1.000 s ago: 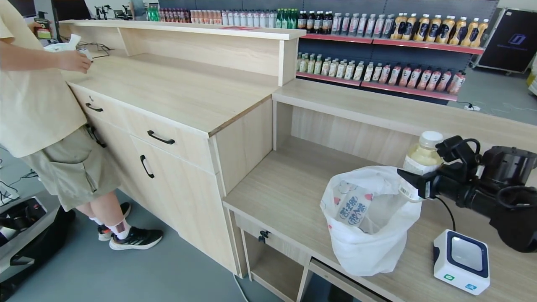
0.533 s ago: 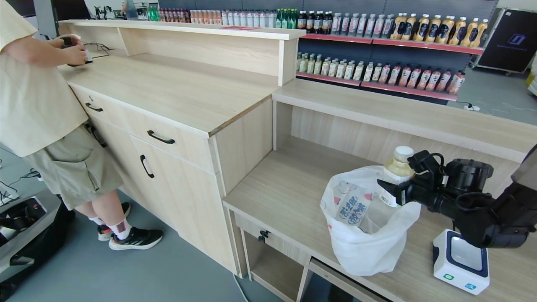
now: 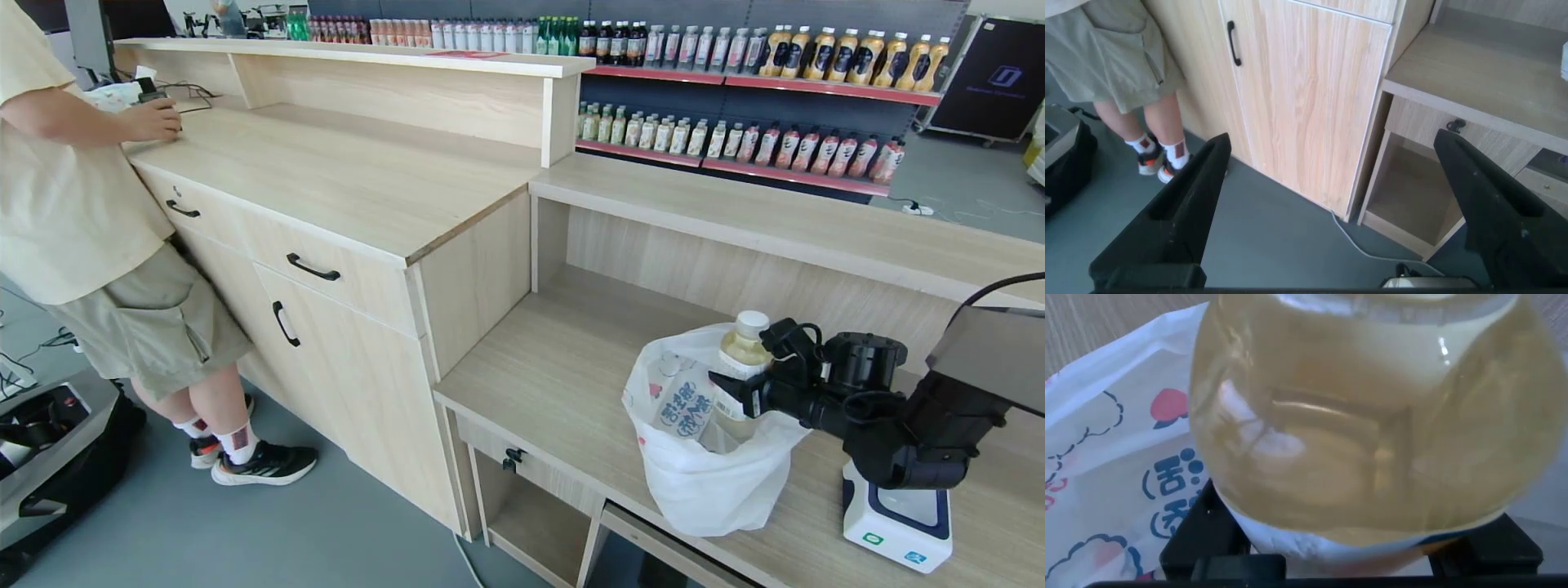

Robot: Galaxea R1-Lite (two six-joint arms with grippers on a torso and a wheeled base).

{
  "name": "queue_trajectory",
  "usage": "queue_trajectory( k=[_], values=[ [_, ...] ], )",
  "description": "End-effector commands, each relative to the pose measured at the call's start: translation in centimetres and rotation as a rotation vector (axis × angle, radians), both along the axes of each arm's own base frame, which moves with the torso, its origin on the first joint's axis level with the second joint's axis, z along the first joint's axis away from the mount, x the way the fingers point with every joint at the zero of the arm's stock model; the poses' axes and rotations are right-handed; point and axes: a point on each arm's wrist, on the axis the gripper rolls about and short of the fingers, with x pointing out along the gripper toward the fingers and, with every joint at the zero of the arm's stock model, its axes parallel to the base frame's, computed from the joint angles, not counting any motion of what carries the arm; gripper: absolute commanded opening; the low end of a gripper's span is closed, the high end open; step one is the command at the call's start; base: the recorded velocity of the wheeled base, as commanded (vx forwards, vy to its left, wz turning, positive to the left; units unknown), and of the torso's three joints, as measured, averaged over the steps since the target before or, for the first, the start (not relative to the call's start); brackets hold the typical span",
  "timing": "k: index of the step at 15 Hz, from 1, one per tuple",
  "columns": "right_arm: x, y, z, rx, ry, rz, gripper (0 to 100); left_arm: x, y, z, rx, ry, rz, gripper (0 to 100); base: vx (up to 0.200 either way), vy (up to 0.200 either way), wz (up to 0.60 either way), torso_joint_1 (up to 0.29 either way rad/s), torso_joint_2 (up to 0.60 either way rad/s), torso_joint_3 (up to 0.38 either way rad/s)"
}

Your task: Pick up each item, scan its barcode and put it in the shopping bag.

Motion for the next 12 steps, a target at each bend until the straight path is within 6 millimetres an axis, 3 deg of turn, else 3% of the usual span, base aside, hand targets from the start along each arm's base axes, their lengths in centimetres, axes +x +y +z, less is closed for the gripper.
queue_trajectory(
  k=[1, 6, 7, 11, 12],
  values=[
    [0.2, 0.2, -1.2, 0.0, 0.01, 0.008, 0, 0.0, 0.0, 0.0, 0.0, 0.0, 0.001, 100, 0.0, 0.0, 0.0, 0.0, 0.0, 0.0],
    [-0.1, 0.0, -1.7, 0.003, 0.026, 0.02, 0, 0.0, 0.0, 0.0, 0.0, 0.0, 0.001, 100, 0.0, 0.0, 0.0, 0.0, 0.0, 0.0],
    [-0.4, 0.0, -1.9, 0.001, 0.034, 0.021, 100, 0.0, 0.0, 0.0, 0.0, 0.0, 0.001, 100, 0.0, 0.0, 0.0, 0.0, 0.0, 0.0],
    [-0.4, 0.2, -1.0, 0.001, 0.008, 0.023, 100, 0.0, 0.0, 0.0, 0.0, 0.0, 0.001, 100, 0.0, 0.0, 0.0, 0.0, 0.0, 0.0],
    [-0.7, 0.4, 0.4, 0.001, -0.017, 0.029, 100, 0.0, 0.0, 0.0, 0.0, 0.0, 0.001, 100, 0.0, 0.0, 0.0, 0.0, 0.0, 0.0]
  ],
)
